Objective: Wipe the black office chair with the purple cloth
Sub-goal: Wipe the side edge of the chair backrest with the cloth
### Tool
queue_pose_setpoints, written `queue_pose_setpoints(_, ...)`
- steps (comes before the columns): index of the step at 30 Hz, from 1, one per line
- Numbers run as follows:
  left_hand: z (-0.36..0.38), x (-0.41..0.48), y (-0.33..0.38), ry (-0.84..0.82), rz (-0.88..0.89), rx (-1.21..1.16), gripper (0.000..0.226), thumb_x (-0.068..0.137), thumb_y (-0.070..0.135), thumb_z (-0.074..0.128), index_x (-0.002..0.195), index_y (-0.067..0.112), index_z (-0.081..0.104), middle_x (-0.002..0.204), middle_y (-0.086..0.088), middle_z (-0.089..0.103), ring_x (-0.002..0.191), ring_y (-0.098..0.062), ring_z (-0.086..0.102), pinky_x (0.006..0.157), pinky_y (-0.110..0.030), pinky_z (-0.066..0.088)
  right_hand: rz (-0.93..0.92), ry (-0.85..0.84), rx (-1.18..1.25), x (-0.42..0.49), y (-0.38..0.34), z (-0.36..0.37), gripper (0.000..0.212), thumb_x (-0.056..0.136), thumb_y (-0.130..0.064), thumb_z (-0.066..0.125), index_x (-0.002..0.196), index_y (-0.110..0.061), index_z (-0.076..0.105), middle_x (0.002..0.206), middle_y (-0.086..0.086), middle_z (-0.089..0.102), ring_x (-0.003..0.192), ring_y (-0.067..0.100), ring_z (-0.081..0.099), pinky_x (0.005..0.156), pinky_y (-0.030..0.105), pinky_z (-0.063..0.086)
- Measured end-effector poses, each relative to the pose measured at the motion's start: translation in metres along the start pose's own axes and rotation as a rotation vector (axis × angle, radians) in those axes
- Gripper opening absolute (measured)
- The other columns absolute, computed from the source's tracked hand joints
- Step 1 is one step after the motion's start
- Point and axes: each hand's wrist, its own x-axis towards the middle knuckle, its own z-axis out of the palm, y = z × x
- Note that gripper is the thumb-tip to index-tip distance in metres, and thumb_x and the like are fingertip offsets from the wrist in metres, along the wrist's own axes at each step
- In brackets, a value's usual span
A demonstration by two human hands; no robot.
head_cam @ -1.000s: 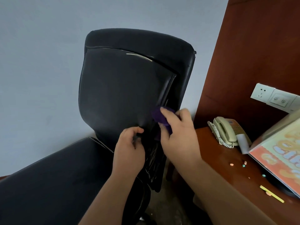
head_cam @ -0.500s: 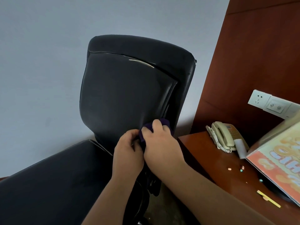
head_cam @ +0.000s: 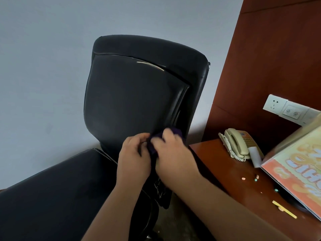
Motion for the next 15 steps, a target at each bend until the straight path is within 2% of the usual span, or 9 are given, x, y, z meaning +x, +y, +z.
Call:
queue_pose_setpoints(2,-0.002,0.0,0.001,-0.017,-0.006,0.007,0.035,0.092,0.003,0.054,0.111,0.028,0.069,0.106,0.013,0.058,0.098,-0.001,0.059,0.089,-0.019,0.047,0.009,-0.049,0.04,-0.012,0.001,0.01,0.038,0.092,-0.016,0.053,0.129,-0.024,0.052,0.123,-0.001,0.035,0.116,0.024,0.043,0.083,0.039,0.055)
queue_pose_setpoints(3,-0.002,0.0,0.001,-0.017,0.004,0.004,0.033,0.091,0.004,0.056,0.111,0.027,0.069,0.106,0.013,0.057,0.098,-0.002,0.059,0.09,-0.02,0.047,0.016,-0.013,0.067,-0.013,0.003,0.008,0.037,0.091,-0.016,0.054,0.128,-0.025,0.054,0.121,-0.001,0.036,0.114,0.023,0.044,0.082,0.039,0.055)
queue_pose_setpoints(6,-0.002,0.0,0.004,-0.002,0.087,0.023,0.026,0.088,0.014,0.067,0.111,0.027,0.068,0.109,0.011,0.056,0.101,0.0,0.057,0.092,-0.013,0.043,0.096,0.297,0.224,0.0,0.016,-0.016,0.037,0.089,-0.013,0.06,0.125,-0.021,0.061,0.113,0.002,0.045,0.103,0.025,0.052,0.085,0.035,0.049)
queue_pose_setpoints(8,-0.001,-0.001,0.008,0.006,0.106,0.048,0.02,0.087,0.025,0.069,0.105,0.032,0.064,0.116,0.014,0.053,0.105,0.004,0.052,0.086,-0.003,0.038,0.171,0.529,0.303,0.014,0.034,-0.039,0.036,0.091,-0.014,0.064,0.126,-0.02,0.063,0.108,0.001,0.046,0.097,0.023,0.054,0.083,0.025,0.045)
queue_pose_setpoints(9,-0.001,-0.002,0.01,0.008,0.097,0.057,0.016,0.086,0.03,0.069,0.1,0.034,0.061,0.121,0.016,0.051,0.107,0.004,0.049,0.082,0.0,0.036,0.19,0.589,0.307,0.02,0.041,-0.047,0.035,0.092,-0.017,0.065,0.127,-0.02,0.063,0.106,-0.001,0.045,0.094,0.019,0.053,0.08,0.019,0.043)
queue_pose_setpoints(11,0.002,-0.004,0.013,0.004,0.078,0.075,0.016,0.086,0.035,0.069,0.089,0.036,0.054,0.133,0.016,0.046,0.115,0.004,0.045,0.078,0.0,0.032,0.18,0.589,0.249,0.025,0.046,-0.05,0.036,0.093,-0.021,0.065,0.13,-0.021,0.06,0.106,-0.003,0.043,0.092,0.016,0.052,0.076,0.016,0.04)
queue_pose_setpoints(13,0.005,-0.006,0.013,-0.019,0.075,0.081,0.019,0.085,0.034,0.07,0.087,0.034,0.051,0.14,0.014,0.044,0.121,0.005,0.041,0.079,0.002,0.028,0.152,0.528,0.174,0.021,0.044,-0.036,0.042,0.092,-0.02,0.066,0.133,-0.019,0.057,0.108,0.003,0.046,0.093,0.02,0.052,0.075,0.025,0.042)
queue_pose_setpoints(15,0.007,-0.007,0.013,-0.049,0.083,0.075,0.02,0.085,0.031,0.07,0.089,0.031,0.051,0.142,0.013,0.044,0.121,0.009,0.039,0.08,0.003,0.029,0.175,0.448,0.177,0.01,0.041,-0.015,0.043,0.093,-0.022,0.064,0.134,-0.018,0.054,0.112,0.005,0.048,0.096,0.023,0.054,0.075,0.028,0.043)
